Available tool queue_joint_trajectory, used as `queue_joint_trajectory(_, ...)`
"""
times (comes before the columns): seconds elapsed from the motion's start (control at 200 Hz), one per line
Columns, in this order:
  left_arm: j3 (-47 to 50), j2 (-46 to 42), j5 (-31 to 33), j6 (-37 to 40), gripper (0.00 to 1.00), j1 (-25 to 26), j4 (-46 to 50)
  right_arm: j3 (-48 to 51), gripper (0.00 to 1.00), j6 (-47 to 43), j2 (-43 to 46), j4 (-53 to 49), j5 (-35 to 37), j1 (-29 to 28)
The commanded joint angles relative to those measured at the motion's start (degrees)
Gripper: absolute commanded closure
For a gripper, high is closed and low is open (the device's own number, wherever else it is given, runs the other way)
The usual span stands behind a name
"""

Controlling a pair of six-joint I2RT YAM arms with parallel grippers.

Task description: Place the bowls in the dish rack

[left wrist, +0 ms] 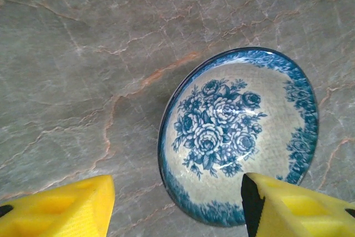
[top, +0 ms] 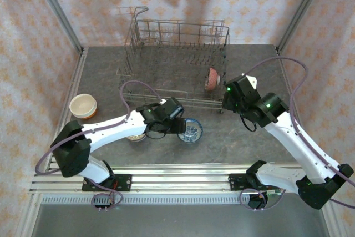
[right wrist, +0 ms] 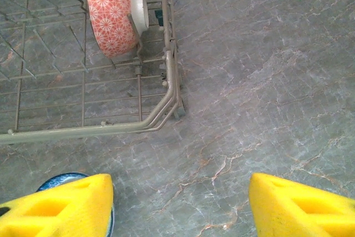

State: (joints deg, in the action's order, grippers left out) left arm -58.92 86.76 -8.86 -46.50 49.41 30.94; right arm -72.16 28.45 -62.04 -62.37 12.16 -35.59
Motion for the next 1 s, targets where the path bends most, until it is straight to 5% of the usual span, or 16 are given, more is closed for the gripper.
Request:
queue_joint_trajectory(0.0, -1.9, 3.6, -1.3, -0.6, 0.37, 0.1, -1.6, 1.2, 0.34, 0.7, 1.5, 0.7, 1.2, -0.3)
queue_joint_trajectory(0.515, -4.5, 13.6, -2.6, -1.7, 0.46, 0.1, -2.4, 4.5, 0.34, 0.4, 2.1, 2.6, 2.8, -0.3)
queue_joint_trajectory(0.996, -5.6, 16.0, -3.5, -1.8, 0.71, 0.1, -2.2, 6.0, 0.34, 0.1, 0.6, 3.9, 2.3, -0.3)
